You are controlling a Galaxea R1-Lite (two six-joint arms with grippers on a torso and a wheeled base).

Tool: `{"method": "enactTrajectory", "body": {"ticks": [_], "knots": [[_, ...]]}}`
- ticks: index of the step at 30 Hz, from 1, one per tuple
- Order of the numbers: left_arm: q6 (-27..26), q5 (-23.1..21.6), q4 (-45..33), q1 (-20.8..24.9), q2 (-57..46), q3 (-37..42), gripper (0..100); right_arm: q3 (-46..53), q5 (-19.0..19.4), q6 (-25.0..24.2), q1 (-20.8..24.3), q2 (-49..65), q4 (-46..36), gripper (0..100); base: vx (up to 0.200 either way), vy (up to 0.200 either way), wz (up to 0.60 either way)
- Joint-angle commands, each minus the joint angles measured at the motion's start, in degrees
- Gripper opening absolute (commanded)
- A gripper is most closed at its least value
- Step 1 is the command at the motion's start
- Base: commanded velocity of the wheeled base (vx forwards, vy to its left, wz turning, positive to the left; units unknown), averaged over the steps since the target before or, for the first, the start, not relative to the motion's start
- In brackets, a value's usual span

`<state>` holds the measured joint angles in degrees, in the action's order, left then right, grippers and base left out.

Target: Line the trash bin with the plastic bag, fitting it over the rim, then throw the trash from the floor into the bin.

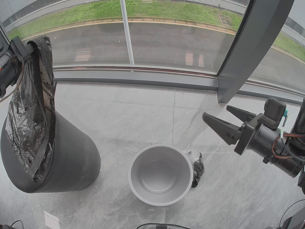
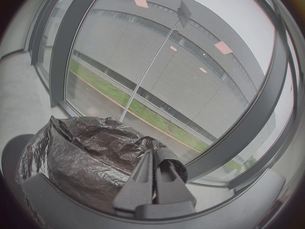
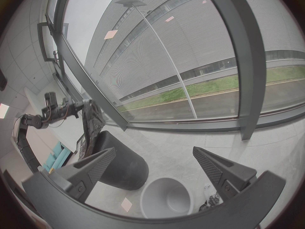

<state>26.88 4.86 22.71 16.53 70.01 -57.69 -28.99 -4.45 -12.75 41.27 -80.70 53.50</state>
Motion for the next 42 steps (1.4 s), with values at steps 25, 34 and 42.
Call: {"method": "enactTrajectory", "body": {"ticks": [25,34,42], "knots": [[25.77,-13.74,-14.71,13.09,6.63,-22.21,0,-15.22,-9.88,2.38,15.69,-24.06,4.68,100,0.000,0.000,0.00],[34.12,-20.51,-14.54,14.41,4.52,-22.21,0,-17.50,-9.88,2.38,14.63,-27.67,4.85,100,0.000,0.000,0.00],[35.43,-21.48,-14.71,14.49,1.97,-21.06,0,-22.95,-9.96,2.38,14.46,-32.15,4.06,100,0.000,0.000,0.00]]}}
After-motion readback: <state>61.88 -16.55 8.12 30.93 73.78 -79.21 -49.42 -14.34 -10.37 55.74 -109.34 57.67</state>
